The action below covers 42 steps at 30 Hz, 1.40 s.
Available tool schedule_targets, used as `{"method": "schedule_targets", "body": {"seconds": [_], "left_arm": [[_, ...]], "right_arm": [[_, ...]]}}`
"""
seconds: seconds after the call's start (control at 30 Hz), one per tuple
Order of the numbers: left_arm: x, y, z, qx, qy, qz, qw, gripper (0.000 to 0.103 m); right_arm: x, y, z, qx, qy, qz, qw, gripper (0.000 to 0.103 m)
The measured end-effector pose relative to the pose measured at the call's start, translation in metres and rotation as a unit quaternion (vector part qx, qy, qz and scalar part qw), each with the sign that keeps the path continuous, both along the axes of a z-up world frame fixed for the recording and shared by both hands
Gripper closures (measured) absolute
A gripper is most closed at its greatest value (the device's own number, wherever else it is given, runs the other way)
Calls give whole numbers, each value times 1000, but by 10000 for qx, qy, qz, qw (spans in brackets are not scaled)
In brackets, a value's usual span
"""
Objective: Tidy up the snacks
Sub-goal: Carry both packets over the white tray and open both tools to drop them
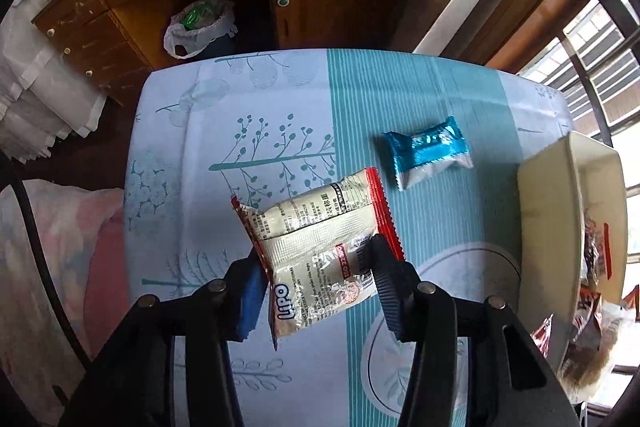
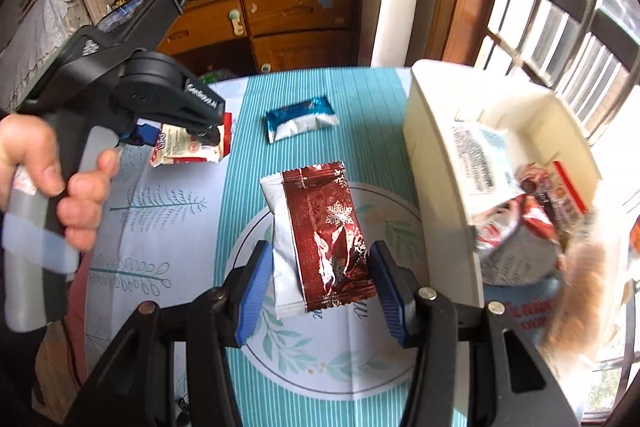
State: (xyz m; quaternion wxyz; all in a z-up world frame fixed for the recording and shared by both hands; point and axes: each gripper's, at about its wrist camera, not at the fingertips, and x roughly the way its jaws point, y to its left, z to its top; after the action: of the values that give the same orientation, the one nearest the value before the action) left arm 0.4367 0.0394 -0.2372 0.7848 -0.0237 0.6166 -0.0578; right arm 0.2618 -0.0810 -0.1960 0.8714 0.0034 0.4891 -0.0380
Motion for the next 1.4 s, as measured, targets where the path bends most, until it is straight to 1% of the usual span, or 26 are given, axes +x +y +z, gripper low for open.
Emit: {"method": "schedule_targets", "body": {"seconds": [0.23, 0.43, 0.67, 0.77, 0.9, 1.03, 1.2, 1.4], "left_arm": [[-53, -11, 57, -295, -343, -408, 9981, 55], [-93, -39, 98, -423, -612, -734, 9945, 55], [-118, -87, 141, -620, -912, -1064, 9882, 55], [-123, -113, 153, -740, -1062, -1096, 9855, 55], [-125, -151, 161, -967, -1102, -1072, 9834, 55], [-127, -189, 163, -1201, -1197, -1134, 9790, 55], [-123, -230, 151, -1404, -1178, -1166, 9761, 55], [-115, -263, 132, -1401, -1073, -1161, 9774, 53]], "right_arm": [[-36, 2, 39, -230, -494, -189, 9983, 52], [-67, -10, 69, -321, -885, -338, 9950, 52], [-80, -50, 92, -358, -1235, -449, 9907, 52], [-78, -75, 96, -374, -1230, -453, 9907, 52], [-77, -112, 104, -389, -1209, -409, 9911, 52], [-72, -147, 105, -366, -1159, -302, 9921, 52], [-64, -189, 100, -368, -1111, -190, 9929, 51], [-55, -229, 90, -318, -1104, -148, 9933, 51]]}}
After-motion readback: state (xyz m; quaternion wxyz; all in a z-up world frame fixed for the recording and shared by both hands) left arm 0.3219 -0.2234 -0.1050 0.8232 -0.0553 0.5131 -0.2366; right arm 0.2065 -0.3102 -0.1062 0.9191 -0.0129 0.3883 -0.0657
